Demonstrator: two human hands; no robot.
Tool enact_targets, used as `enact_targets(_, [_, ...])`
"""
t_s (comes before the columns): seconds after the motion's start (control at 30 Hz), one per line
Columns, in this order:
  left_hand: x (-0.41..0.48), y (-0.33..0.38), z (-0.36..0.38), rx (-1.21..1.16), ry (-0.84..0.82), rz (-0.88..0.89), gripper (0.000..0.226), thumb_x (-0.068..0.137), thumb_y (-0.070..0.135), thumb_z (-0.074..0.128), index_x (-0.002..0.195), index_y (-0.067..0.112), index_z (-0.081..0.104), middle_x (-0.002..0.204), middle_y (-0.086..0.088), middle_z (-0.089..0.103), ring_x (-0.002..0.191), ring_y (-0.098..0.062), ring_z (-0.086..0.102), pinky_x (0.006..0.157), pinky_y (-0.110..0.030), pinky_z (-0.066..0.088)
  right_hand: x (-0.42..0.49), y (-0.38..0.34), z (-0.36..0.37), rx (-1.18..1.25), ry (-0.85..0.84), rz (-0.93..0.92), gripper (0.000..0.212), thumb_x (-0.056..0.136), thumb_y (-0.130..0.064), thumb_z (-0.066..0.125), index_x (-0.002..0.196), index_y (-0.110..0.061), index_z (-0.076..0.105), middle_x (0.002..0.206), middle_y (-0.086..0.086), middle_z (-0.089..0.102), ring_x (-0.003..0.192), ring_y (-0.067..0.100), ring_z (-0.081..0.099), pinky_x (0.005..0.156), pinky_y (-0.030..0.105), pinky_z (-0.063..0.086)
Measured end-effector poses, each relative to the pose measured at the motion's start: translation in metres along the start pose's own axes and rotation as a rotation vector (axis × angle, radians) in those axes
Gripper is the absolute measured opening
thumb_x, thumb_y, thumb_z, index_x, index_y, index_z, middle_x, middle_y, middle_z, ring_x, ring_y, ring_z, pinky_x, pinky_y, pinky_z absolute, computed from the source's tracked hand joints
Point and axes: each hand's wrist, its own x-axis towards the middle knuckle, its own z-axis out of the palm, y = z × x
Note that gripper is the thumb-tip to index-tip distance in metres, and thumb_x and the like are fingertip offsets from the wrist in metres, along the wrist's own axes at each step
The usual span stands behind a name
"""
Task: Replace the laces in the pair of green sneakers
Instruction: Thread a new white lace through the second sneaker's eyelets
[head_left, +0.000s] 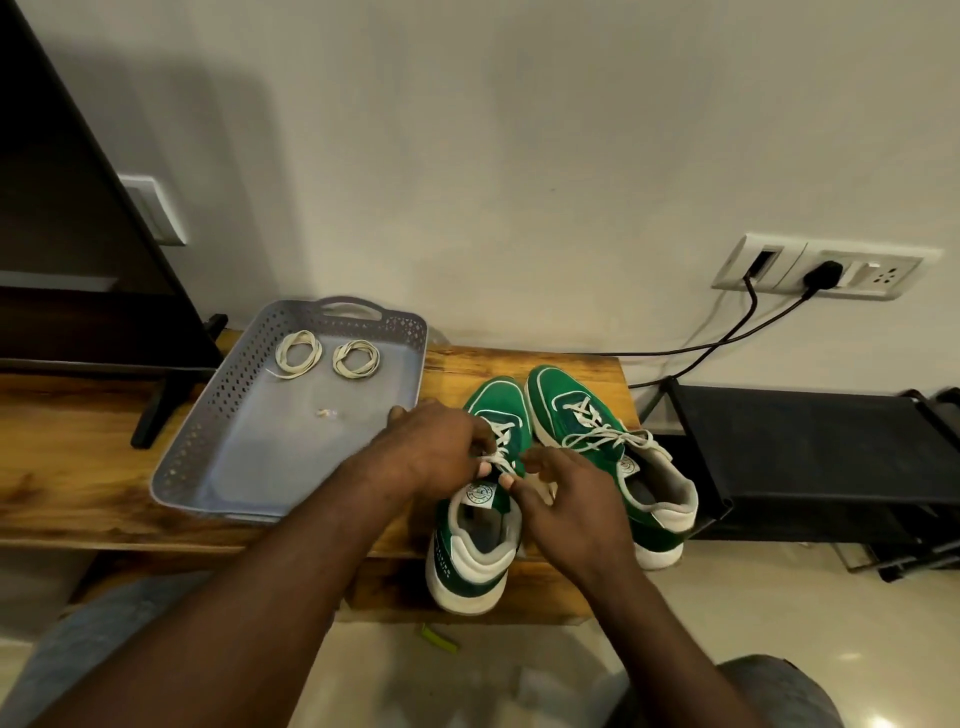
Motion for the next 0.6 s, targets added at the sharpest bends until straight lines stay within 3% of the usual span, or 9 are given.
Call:
enact_targets(0.17, [-0.001,0.009,0.012,-0.043,0.136,-0.086,0.011,0.093,0.035,0.072,0.103,0.035,0.067,0.105,0.010,0.069,0.112,-0.020,0.057,0.101,-0.046,0.039,-0.001,-0.005,0.015,-0.005,0.046,0.011,0.018,0.090,-0.043,0.078,0.102,-0.029,0.077,0.099,-0.014,0.073,0.087,0.008,0.067,0.074,0.032,0.057])
enact_targets(0.3, [0.001,0.007,0.013,-0.255,0.104,-0.204,0.017,0.082,0.036,0.086,0.083,0.027,0.072,0.089,0.008,0.072,0.091,-0.016,0.066,0.092,-0.044,0.056,0.000,-0.008,0.016,-0.011,0.098,0.045,0.012,0.088,-0.036,0.082,0.088,-0.031,0.071,0.087,-0.017,0.065,0.080,0.006,0.062,0.068,0.031,0.054])
enact_targets(0.47, [0.001,-0.002,0.005,-0.398,0.036,-0.247,0.009,0.084,0.027,0.087,0.084,0.021,0.079,0.087,0.003,0.077,0.084,-0.016,0.072,0.085,-0.039,0.062,0.004,0.001,0.016,0.134,0.097,0.143,0.020,0.091,-0.037,0.079,0.080,-0.031,0.064,0.075,-0.016,0.067,0.070,0.002,0.063,0.066,0.037,0.058])
enact_targets(0.6, [0.001,-0.005,0.007,-0.193,0.074,-0.209,0.008,0.088,0.030,0.083,0.095,0.027,0.079,0.098,0.003,0.075,0.089,-0.018,0.069,0.087,-0.038,0.060,0.005,0.007,0.018,0.177,0.072,0.208,0.024,0.092,-0.041,0.078,0.078,-0.029,0.061,0.071,-0.013,0.068,0.067,0.007,0.065,0.067,0.041,0.059])
